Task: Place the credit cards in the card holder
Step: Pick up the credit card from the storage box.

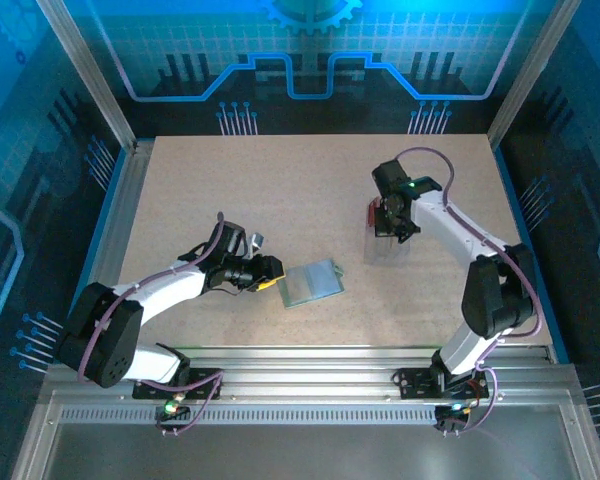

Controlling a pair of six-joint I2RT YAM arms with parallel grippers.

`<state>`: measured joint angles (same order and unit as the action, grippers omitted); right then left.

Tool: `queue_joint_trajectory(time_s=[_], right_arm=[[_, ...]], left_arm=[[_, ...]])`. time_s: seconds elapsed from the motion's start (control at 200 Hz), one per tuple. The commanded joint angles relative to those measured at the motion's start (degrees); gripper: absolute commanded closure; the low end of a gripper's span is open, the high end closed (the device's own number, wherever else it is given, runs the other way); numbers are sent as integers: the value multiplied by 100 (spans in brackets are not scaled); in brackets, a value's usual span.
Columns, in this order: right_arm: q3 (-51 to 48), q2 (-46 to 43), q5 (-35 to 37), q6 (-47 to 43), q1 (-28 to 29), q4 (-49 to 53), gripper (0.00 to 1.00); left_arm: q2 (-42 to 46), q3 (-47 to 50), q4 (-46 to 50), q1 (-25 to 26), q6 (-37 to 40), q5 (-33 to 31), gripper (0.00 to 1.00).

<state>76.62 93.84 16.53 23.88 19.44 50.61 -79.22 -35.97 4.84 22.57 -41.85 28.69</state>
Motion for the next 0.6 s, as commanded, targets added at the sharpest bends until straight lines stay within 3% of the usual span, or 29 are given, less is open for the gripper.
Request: queue_joint_trajectory(time_s=[0.0, 0.12, 0.31, 0.595], right_arm=[[214, -547, -406, -48, 119, 45, 100], [80, -904, -861, -134, 439, -301, 100], [-742, -1240, -2039, -91, 864, -1702, 100], [-1756, -944, -3323, 176, 1118, -3536, 100]], left_arm=[[-101, -189, 275, 28, 310, -67, 52], [-184, -287, 412, 45, 457, -177, 52], [-473, -532, 711, 151, 633, -527, 52], [-829, -821, 974, 363, 665, -1005, 53]])
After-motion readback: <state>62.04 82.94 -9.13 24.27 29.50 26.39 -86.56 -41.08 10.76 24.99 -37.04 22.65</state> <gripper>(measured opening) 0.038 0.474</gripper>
